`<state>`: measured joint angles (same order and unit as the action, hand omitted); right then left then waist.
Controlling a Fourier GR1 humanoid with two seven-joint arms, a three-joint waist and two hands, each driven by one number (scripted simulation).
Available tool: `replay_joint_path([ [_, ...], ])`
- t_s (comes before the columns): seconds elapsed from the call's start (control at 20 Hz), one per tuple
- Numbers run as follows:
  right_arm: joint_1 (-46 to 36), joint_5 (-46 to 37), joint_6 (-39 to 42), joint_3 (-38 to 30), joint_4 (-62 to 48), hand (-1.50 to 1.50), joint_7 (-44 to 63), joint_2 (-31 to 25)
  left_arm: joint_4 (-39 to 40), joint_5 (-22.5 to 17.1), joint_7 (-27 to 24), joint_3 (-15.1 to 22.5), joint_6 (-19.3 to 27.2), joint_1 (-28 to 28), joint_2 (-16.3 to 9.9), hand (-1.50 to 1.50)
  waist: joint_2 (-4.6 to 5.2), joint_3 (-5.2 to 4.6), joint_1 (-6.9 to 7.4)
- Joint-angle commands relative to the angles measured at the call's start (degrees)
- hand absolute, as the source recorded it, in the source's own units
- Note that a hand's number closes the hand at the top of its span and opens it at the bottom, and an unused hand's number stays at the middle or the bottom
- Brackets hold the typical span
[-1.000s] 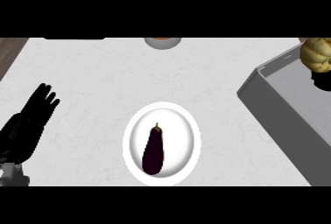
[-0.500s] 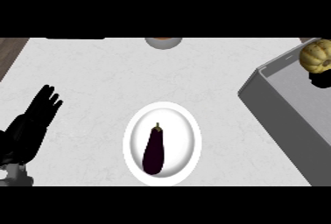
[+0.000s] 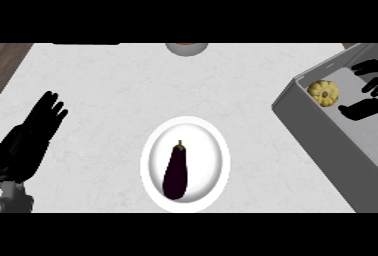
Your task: Pick the squash from the plate and place it in the cardboard box
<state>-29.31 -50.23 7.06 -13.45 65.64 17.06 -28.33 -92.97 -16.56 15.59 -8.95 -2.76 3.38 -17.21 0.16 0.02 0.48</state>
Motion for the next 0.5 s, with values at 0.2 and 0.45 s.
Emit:
replay_joint_path([
  [0.2,0.5,5.8,-4.6,-3.3,-3.7,-1.5,-10.8,1.6,-0.7,0.8,-1.1,-0.7,-1.0,-2.0,0.7,0.0,-0.16,-0.01,-0.25],
  [0.45,-0.5,15.9,-13.8,-13.5,-0.4,-1.5,-11.9,6.2,-0.3,-0.2,-1.5,-0.8,-2.3,-2.8,0.5,0.0,-0.35,0.05,-0.93],
])
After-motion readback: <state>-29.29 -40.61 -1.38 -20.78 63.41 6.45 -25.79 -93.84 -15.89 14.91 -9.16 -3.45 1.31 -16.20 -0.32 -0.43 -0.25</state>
